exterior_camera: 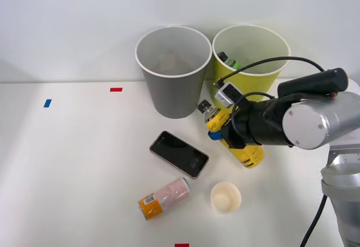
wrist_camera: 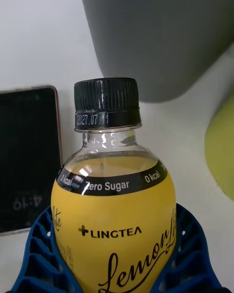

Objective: Put cans in the gray bin, plastic bottles in the light green bin

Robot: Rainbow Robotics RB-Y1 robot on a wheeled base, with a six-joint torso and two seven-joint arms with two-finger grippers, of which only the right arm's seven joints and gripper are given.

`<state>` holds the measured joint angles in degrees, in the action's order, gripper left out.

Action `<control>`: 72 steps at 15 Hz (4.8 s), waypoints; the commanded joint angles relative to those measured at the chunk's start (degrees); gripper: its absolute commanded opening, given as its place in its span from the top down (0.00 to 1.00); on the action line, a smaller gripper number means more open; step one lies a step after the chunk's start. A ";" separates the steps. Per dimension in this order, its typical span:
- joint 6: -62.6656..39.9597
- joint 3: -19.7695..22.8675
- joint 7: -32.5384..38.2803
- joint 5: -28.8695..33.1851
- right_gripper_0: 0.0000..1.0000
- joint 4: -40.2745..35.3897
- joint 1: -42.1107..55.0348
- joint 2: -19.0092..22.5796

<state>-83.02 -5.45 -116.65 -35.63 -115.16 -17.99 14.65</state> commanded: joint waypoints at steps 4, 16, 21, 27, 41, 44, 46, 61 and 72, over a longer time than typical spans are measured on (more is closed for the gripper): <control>11.56 12.13 -14.39 -31.08 1.00 -0.77 2.96 5.74; 47.42 9.76 -16.85 -46.11 1.00 -0.77 1.11 7.67; 49.71 11.78 -11.84 -38.46 1.00 10.13 -8.55 7.14; 52.78 11.43 -13.16 -38.11 1.00 26.83 -18.31 7.49; 59.99 6.86 -13.95 -37.23 0.00 31.84 -21.04 7.76; 59.90 6.77 -14.83 -37.32 0.00 30.00 -19.89 7.76; 59.90 6.24 -15.27 -37.32 0.00 25.78 -16.46 7.76; 69.74 4.92 -18.79 -36.88 0.00 -19.49 36.71 13.21; 82.75 0.70 -21.77 -21.94 0.00 -24.06 57.63 -3.32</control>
<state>-0.28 -5.03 -138.37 -57.79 -139.21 38.79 12.27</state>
